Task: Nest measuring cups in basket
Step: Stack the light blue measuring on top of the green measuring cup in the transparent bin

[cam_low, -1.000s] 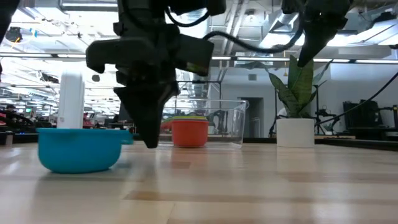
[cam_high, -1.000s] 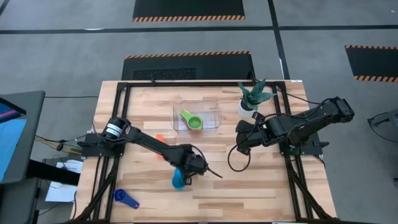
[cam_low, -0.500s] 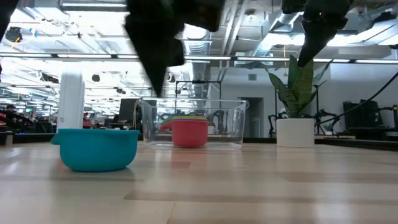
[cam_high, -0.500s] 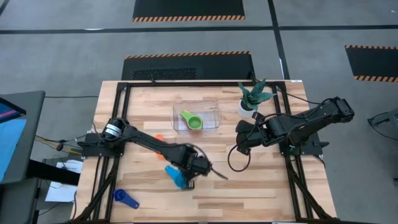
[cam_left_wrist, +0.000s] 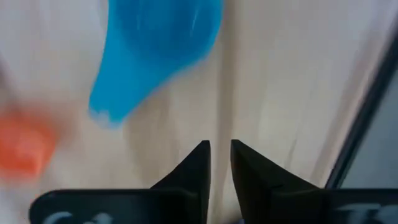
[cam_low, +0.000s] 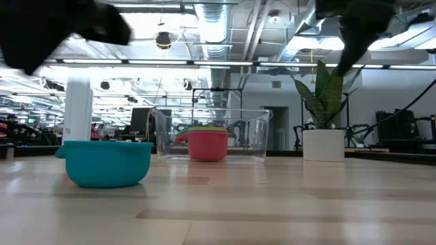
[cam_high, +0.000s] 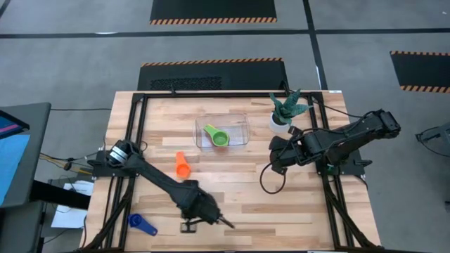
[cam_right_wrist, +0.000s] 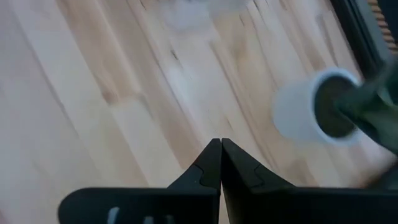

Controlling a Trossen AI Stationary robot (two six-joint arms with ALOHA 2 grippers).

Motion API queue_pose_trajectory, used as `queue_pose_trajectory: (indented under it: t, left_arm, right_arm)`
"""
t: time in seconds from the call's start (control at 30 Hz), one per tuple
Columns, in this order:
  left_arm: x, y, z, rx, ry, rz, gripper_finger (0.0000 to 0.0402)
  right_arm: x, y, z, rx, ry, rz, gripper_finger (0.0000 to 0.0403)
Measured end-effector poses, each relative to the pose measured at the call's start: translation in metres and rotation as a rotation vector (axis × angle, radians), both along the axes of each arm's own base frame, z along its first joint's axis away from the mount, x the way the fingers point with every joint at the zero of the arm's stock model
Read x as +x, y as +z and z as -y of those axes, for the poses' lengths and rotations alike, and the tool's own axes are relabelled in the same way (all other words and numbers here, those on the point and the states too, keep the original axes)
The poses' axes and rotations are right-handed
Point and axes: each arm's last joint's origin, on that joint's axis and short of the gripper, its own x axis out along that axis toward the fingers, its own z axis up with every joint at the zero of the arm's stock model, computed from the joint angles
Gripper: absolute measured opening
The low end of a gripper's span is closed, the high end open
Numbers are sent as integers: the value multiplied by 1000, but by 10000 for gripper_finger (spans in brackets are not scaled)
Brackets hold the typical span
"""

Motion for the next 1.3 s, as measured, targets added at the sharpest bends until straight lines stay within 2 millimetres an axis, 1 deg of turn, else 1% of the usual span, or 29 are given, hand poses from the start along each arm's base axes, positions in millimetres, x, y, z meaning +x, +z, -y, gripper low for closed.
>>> queue_pose_trajectory:
  t: [0.07, 0.13, 0.27, 0.37, 0.47, 0.53, 0.63, 0.67, 0.73, 0.8, 0.87, 0.93, 1.0, 1.1, 1.13, 1.2, 1.3]
  left_arm:
    - [-12, 1, -1, 59, -1, -102, 60]
    - [-21, 6, 0, 113, -2, -123, 63]
    - [-32, 23, 7, 188, -63, 3, 64]
    - [-41, 35, 10, 282, -100, 115, 64]
    - [-46, 47, 8, 347, -124, 211, 64]
    - [-46, 51, 6, 353, -166, 262, 64]
    - [-49, 40, -3, 346, -211, 292, 64]
    - [-53, 34, -7, 338, -215, 290, 64]
    - [-67, 23, -20, 323, -206, 275, 64]
    - [-81, 16, -33, 297, -163, 282, 64]
    - [-87, 16, -41, 208, -93, 345, 64]
    - [-83, 22, -43, 89, -21, 461, 64]
    - [-72, 29, -42, 25, 9, 580, 64]
    - [-57, 35, -42, 24, -79, 683, 64]
    - [-52, 34, -41, 26, -116, 702, 64]
    - [-47, 28, -42, 18, -170, 684, 64]
    - [-44, 23, -43, -28, -182, 653, 64]
  right_arm:
    - [-4, -1, -1, -8, -17, -25, 27]
    - [-7, -1, -3, -27, -31, -32, 27]
    - [-13, 0, -11, -85, -72, -3, 27]
    - [-19, 3, -16, -121, -97, 48, 26]
    - [-24, 8, -17, -100, -130, 104, 16]
    - [-29, 13, -15, -79, -168, 151, 8]
    - [-38, 24, -9, -67, -208, 234, 9]
    - [-42, 28, -7, -65, -212, 259, 12]
    - [-49, 35, -3, -59, -218, 298, 19]
    - [-57, 42, 2, -40, -218, 339, 24]
    - [-63, 48, 5, -4, -226, 392, 24]
    - [-66, 54, 6, 31, -229, 448, 23]
    - [-66, 57, 5, 51, -216, 487, 20]
    - [-64, 59, 4, 43, -173, 496, 19]
    - [-63, 58, 4, 33, -158, 487, 20]
    - [-61, 56, 3, 14, -138, 458, 23]
    - [-60, 53, 3, -6, -134, 415, 29]
